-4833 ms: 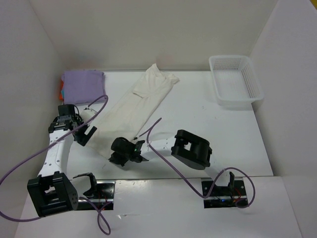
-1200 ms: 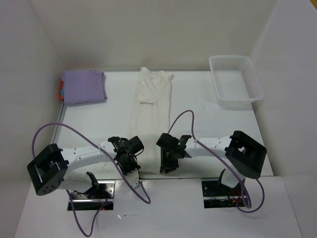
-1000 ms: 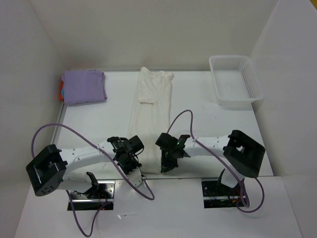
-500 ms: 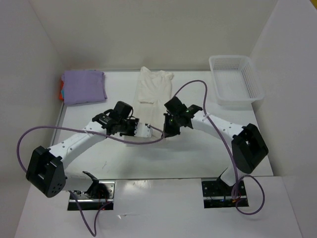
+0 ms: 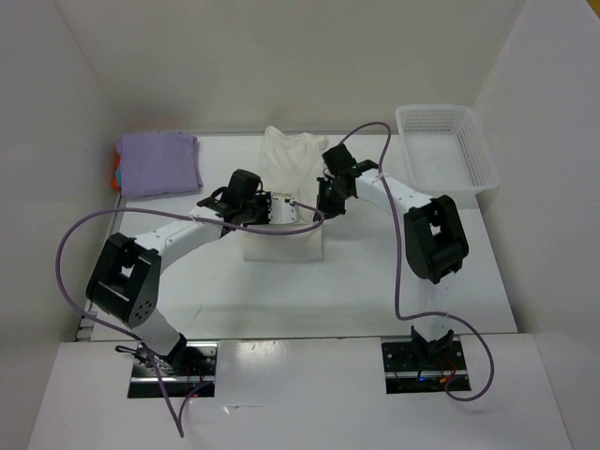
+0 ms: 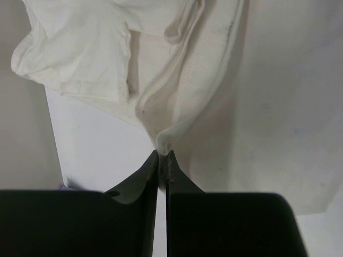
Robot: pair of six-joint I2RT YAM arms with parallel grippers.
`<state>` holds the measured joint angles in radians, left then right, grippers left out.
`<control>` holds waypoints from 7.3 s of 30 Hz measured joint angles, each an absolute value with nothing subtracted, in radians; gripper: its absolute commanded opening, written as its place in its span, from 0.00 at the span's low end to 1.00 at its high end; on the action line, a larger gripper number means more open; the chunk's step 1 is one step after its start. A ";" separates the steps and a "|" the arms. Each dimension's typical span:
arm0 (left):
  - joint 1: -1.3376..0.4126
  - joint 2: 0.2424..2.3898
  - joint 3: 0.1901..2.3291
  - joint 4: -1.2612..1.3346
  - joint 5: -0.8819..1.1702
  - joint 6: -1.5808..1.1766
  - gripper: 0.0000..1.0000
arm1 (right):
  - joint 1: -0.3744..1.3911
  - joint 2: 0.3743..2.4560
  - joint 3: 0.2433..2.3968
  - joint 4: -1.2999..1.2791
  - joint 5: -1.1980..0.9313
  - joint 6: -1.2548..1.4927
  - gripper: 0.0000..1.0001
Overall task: Fold and stack the t-shirts
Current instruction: Fold the folded rectangular tshirt in 1/3 of the way, then grab one side of the 2/3 rectangular tshirt with both arms, then fold the long partially folded tshirt into a neat square
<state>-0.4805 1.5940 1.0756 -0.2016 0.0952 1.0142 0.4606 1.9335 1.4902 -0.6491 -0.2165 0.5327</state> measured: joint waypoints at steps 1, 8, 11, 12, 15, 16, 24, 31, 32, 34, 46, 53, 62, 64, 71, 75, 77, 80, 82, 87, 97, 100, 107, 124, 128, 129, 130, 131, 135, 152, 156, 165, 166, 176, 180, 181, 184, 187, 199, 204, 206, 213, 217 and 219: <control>-0.474 1.610 1.076 -0.182 0.089 1.014 0.00 | 0.459 1.961 1.516 -0.651 -0.221 0.524 0.00; -0.439 1.692 1.088 -0.086 0.082 1.018 0.00 | 0.427 2.103 1.664 -0.675 -0.249 0.492 0.00; -0.439 1.708 1.094 -0.056 0.083 1.021 0.00 | 0.416 2.129 1.694 -0.690 -0.250 0.485 0.00; -0.439 1.714 1.095 -0.043 0.086 1.022 0.01 | 0.413 2.135 1.700 -0.693 -0.250 0.484 0.00; -0.435 1.729 1.095 -0.013 0.102 1.022 0.01 | 0.399 2.139 1.702 -0.703 -0.252 0.485 0.00; -0.435 1.734 1.095 -0.003 0.109 1.022 0.01 | 0.393 2.139 1.702 -0.703 -0.252 0.485 0.00; -0.435 1.767 1.095 0.047 0.127 1.044 0.14 | 0.364 2.164 1.717 -0.708 -0.263 0.496 0.51; -0.433 1.785 1.073 0.177 -0.002 1.038 0.48 | 0.342 2.157 1.711 -0.688 -0.234 0.494 0.55; -0.432 1.787 1.073 0.192 -0.033 1.034 0.48 | 0.342 2.136 1.694 -0.670 -0.212 0.497 0.51; -0.427 1.787 1.073 0.210 -0.081 1.018 0.51 | 0.344 2.060 1.632 -0.628 -0.178 0.501 0.40; -0.406 1.758 1.140 0.062 -0.178 0.972 0.53 | 0.521 1.961 1.567 -0.534 -0.192 0.502 0.00; -0.445 1.622 1.083 -0.199 -0.066 1.024 0.60 | 0.443 2.278 1.777 -0.569 -0.254 0.512 0.00; -0.553 1.586 0.938 -0.409 0.033 1.121 0.69 | 0.382 2.332 1.982 -0.585 -0.197 0.507 0.02; -0.559 1.587 0.897 -0.427 0.031 1.134 0.70 | 0.384 2.329 1.972 -0.588 -0.194 0.506 0.09; -0.569 1.578 0.868 -0.427 0.026 1.176 0.72 | 0.384 2.111 1.625 -0.589 -0.179 0.503 0.37; -0.579 1.583 0.862 -0.387 0.014 1.177 0.68 | 0.390 1.921 1.412 -0.576 -0.175 0.522 0.51; -0.580 1.589 0.860 -0.360 -0.002 1.178 0.62 | 0.406 1.849 1.324 -0.577 -0.180 0.537 0.58; -0.582 1.604 0.857 -0.310 -0.023 1.179 0.56 | 0.446 1.787 1.211 -0.564 -0.196 0.576 0.60; -0.582 1.613 0.856 -0.284 -0.030 1.178 0.46 | 0.466 1.783 1.159 -0.549 -0.212 0.603 0.64; -0.584 1.632 0.852 -0.246 -0.033 1.182 0.20 | 0.471 1.820 1.127 -0.516 -0.232 0.656 0.65; -0.587 1.635 0.850 -0.224 -0.028 1.172 0.00 | 0.467 1.908 1.154 -0.411 -0.321 0.699 0.00; -0.587 1.635 0.851 -0.228 -0.023 1.172 0.00 | 0.465 1.912 1.154 -0.405 -0.331 0.706 0.00; -0.591 1.623 0.867 -0.310 0.007 1.147 0.00 | 0.460 1.887 1.132 -0.413 -0.355 0.678 0.00; -0.831 1.321 0.864 -0.831 0.091 0.931 0.00 | 0.696 1.418 0.860 -0.616 -0.455 0.645 0.00; -0.882 1.258 0.930 -0.988 0.123 0.881 0.00 | 0.821 1.277 0.829 -0.680 -0.468 0.731 0.00; -0.891 1.247 0.952 -1.015 0.129 0.868 0.00 | 0.846 1.237 0.825 -0.693 -0.469 0.759 0.00; -0.898 1.234 0.978 -1.046 0.136 0.855 0.00 | 0.870 1.196 0.824 -0.706 -0.470 0.791 0.00; -0.902 1.224 1.002 -1.072 0.141 0.842 0.00 | 0.892 1.159 0.824 -0.714 -0.469 0.824 0.00; -0.906 1.213 1.124 -1.174 0.183 0.791 0.00 | 0.960 1.039 0.824 -0.736 -0.473 0.944 0.00; -0.665 1.583 1.618 -1.110 0.237 0.724 0.00 | 0.537 1.032 0.852 -0.813 -0.569 0.880 0.00; -0.629 1.712 1.716 -1.047 0.248 0.688 0.00 | 0.379 1.148 0.853 -0.807 -0.624 0.760 0.00; -0.605 1.876 1.787 -0.899 0.237 0.589 0.00 | 0.213 1.379 0.917 -0.789 -0.683 0.596 0.00; -0.602 1.887 1.787 -0.885 0.231 0.577 0.00 | 0.196 1.390 0.925 -0.783 -0.689 0.587 0.00; -0.591 1.947 1.787 -0.749 0.168 0.482 0.00 | 0.107 1.621 0.995 -0.719 -0.752 0.503 0.00; -0.591 1.965 1.781 -0.685 0.143 0.453 0.01 | 0.039 1.705 1.038 -0.682 -0.762 0.493 0.16; -0.591 1.972 1.776 -0.666 0.134 0.443 0.02 | 0.025 1.718 1.046 -0.667 -0.764 0.492 0.22; -0.589 1.998 1.767 -0.616 0.100 0.430 0.10 | 0.000 1.757 1.070 -0.624 -0.764 0.499 0.42; -0.575 2.044 1.765 -0.564 0.057 0.407 0.12 | -0.009 1.799 1.102 -0.569 -0.764 0.514 0.43; -0.495 2.127 1.765 -0.493 -0.076 0.331 0.21 | -0.004 1.723 1.165 -0.408 -0.617 0.523 0.18; -0.496 2.127 1.765 -0.493 -0.101 0.315 0.28 | 0.084 1.638 1.113 -0.400 -0.546 0.525 0.00; -0.496 2.125 1.761 -0.493 -0.110 0.311 0.22 | 0.147 1.653 1.122 -0.390 -0.531 0.527 0.00; -0.483 2.098 1.739 -0.493 -0.142 0.312 0.00 | 0.220 1.882 1.267 -0.372 -0.476 0.532 0.00; -0.466 2.085 1.739 -0.493 -0.161 0.312 0.00 | 0.219 1.985 1.349 -0.371 -0.447 0.538 0.00; -0.456 2.083 1.739 -0.492 -0.181 0.315 0.09 | 0.219 2.031 1.408 -0.371 -0.439 0.540 0.00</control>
